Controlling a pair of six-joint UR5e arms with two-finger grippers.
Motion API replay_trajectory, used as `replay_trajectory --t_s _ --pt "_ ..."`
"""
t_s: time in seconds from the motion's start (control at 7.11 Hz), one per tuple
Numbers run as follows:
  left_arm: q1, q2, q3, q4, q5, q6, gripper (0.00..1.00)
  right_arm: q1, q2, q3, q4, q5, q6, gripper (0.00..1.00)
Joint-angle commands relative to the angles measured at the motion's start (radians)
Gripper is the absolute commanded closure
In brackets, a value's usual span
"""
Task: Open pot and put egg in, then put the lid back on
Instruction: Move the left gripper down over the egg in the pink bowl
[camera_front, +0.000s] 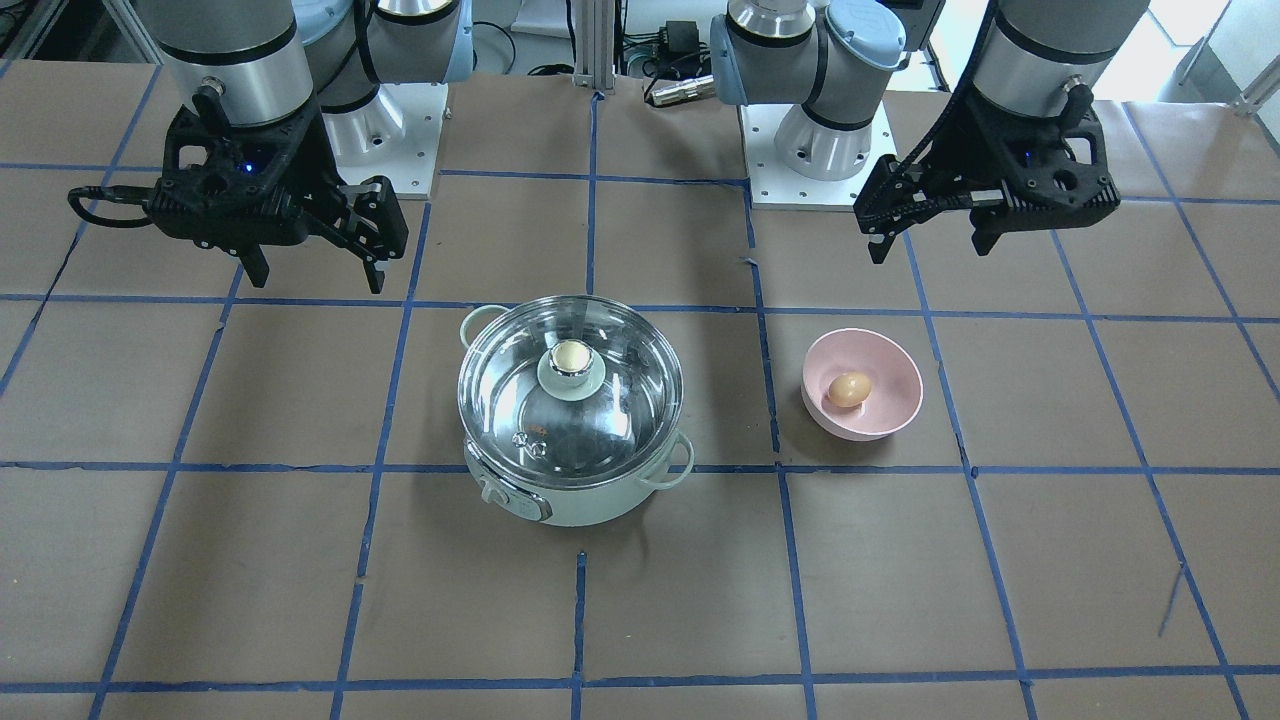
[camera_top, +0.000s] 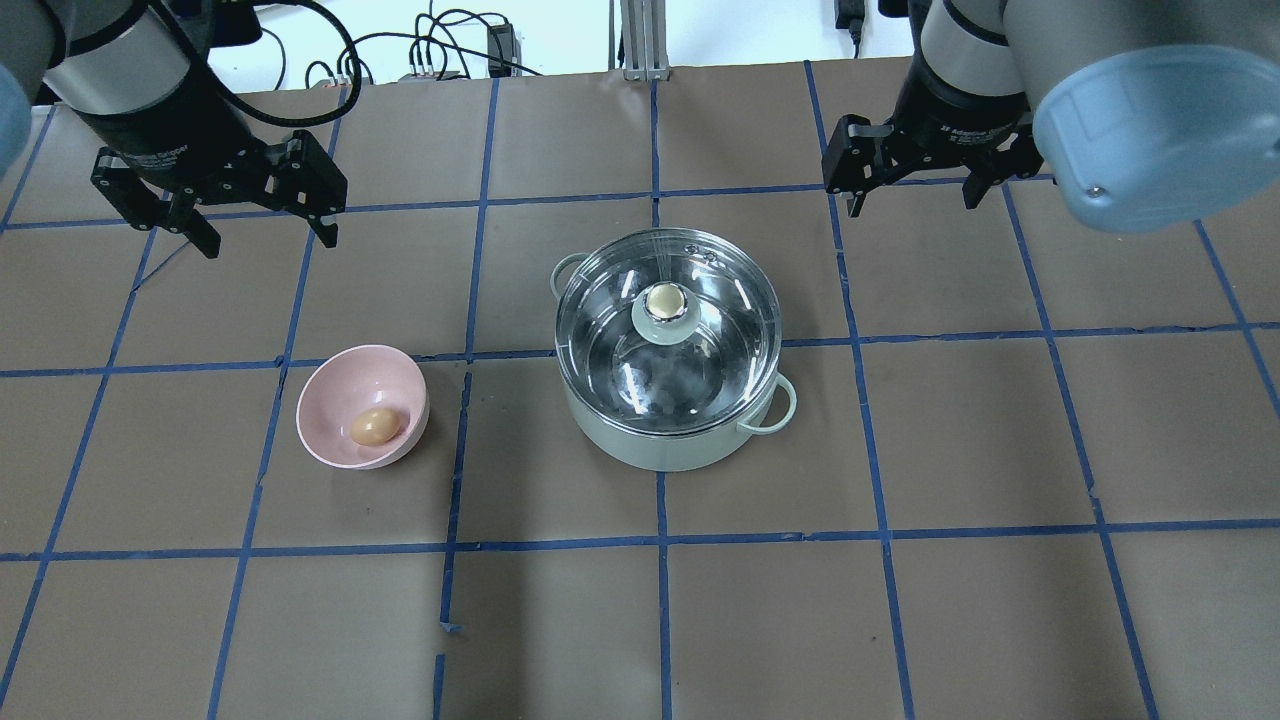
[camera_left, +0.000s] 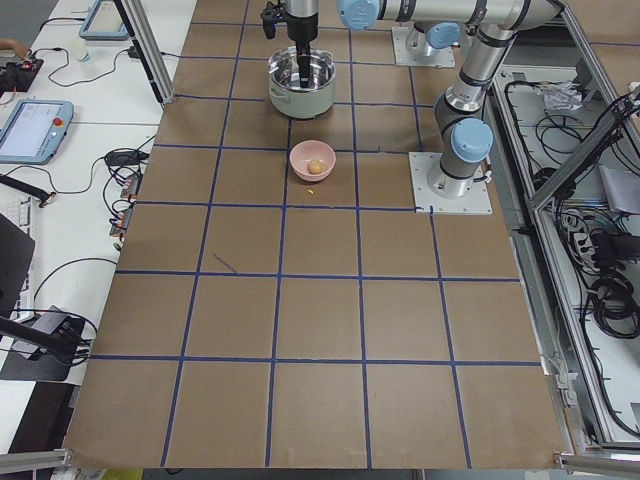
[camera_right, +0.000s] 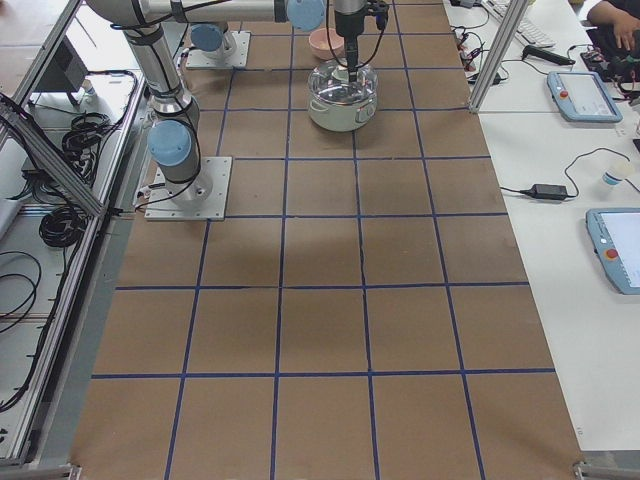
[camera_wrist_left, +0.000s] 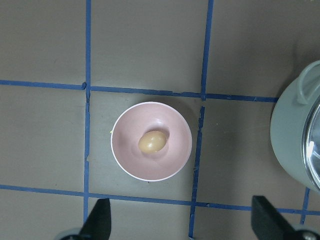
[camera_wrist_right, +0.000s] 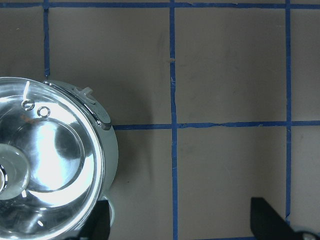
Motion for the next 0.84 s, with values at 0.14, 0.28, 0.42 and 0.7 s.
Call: replay_trajectory --t_s 0.14,0.28,0.42,0.7 --pt "-0.002 0.006 -0.028 0.002 -0.001 0.007 0.0 -0.003 -0.001 0.002 -0.001 0.004 -0.012 0.0" --pt "-0.002 0.006 -0.055 -0.011 0.001 0.009 0.0 -0.009 -0.001 -0.002 -0.004 0.002 -0.012 0.0" --pt "0.012 -0.001 -0.101 0.032 -0.002 0.045 0.0 -0.015 -0.001 0.001 -0.003 0.0 -0.012 0.0" --pt "0.021 0.002 -0.194 0.098 0.001 0.156 0.0 -0.011 -0.002 0.004 -0.004 0.002 -0.002 0.0"
